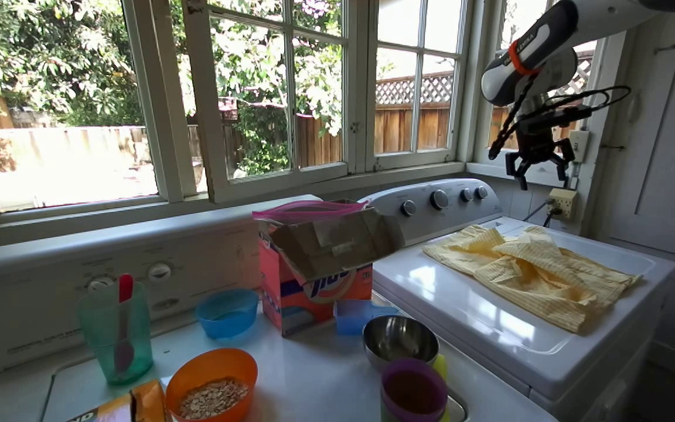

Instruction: Fold the towel once

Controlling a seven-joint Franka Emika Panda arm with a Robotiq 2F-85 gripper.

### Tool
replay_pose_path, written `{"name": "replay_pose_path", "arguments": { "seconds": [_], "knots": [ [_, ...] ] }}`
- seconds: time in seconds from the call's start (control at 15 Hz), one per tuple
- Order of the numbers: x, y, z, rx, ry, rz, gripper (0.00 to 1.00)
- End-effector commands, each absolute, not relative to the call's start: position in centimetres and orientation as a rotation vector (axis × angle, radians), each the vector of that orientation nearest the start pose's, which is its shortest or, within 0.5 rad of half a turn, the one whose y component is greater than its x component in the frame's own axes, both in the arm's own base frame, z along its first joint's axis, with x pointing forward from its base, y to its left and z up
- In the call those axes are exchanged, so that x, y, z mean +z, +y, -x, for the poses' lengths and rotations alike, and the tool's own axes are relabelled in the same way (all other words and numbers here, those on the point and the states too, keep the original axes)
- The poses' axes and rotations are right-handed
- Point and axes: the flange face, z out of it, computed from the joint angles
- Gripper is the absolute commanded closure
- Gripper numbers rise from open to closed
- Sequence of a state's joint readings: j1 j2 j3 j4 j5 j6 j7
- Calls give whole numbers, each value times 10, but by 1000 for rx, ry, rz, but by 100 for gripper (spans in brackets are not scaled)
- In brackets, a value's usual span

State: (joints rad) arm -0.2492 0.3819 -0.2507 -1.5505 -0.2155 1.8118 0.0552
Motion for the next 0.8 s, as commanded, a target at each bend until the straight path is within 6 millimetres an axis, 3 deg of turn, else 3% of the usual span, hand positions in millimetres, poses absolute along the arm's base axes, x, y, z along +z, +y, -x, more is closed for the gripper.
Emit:
{"name": "replay_pose_path", "arguments": {
  "seconds": [0.0,0.4,0.73],
  "knots": [
    [407,-294,-583,339,755,3323,0],
    [346,-253,-597,387,687,3370,0],
    [303,-243,-601,341,766,3390,0]
  ]
}}
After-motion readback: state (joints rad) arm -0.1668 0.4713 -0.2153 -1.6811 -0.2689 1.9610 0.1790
